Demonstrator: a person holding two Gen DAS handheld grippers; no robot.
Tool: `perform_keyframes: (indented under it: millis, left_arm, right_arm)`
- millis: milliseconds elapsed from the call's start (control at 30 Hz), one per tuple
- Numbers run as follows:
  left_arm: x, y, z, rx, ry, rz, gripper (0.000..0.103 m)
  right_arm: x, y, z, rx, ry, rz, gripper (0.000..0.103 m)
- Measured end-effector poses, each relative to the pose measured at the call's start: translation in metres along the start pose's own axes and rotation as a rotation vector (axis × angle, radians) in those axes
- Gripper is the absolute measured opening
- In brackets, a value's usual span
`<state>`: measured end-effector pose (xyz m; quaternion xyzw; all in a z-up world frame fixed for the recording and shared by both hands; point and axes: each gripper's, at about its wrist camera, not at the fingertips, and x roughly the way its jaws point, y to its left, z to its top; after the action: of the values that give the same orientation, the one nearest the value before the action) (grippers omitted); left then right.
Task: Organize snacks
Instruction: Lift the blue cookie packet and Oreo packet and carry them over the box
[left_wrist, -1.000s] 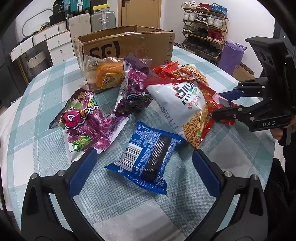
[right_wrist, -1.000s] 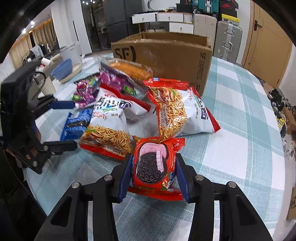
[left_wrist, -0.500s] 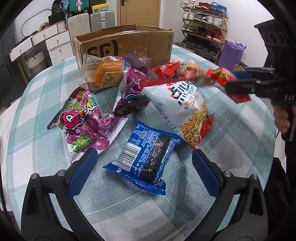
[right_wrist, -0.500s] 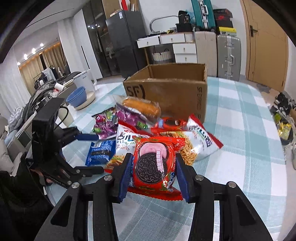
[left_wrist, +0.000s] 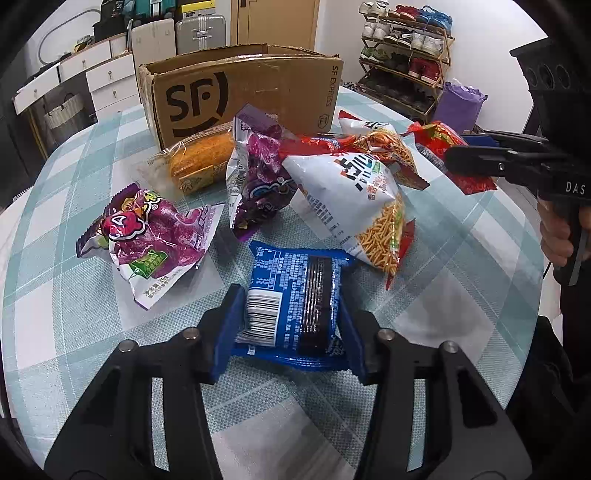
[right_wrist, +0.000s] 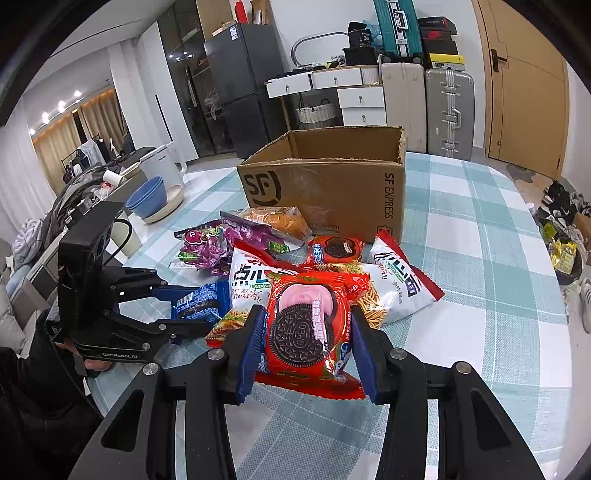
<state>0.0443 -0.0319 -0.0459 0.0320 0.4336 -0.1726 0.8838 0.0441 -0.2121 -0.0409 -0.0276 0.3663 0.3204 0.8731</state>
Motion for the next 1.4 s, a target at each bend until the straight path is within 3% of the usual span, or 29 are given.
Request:
perform_keyframes:
  millis: [433, 767, 1033, 1400]
  left_arm:
    - [-0.019, 0.002, 0.000, -0.004, -0.058, -0.030, 0.041]
    - [-0.056, 0.007, 0.009, -0.037, -0.168, -0.089, 0.041]
    - [-0.079, 0.022, 0.017, -0.110, -0.256, -0.033, 0.041]
    - [-0.105, 0.039, 0.028, -0.191, -0.334, 0.054, 0.041]
  right_arm:
    - [-0.008, -0.004, 0.002, 0.020, -0.055, 0.001, 0.045]
    - [-0.019, -0.006, 0.007, 0.049, -0.120, -0.020, 0.045]
    - [-0.029, -0.004, 0.010, 0.045, -0.182, -0.072, 0.045]
    - [-0.037, 0.004, 0.018, 0.058, -0.234, -0.070, 0.045]
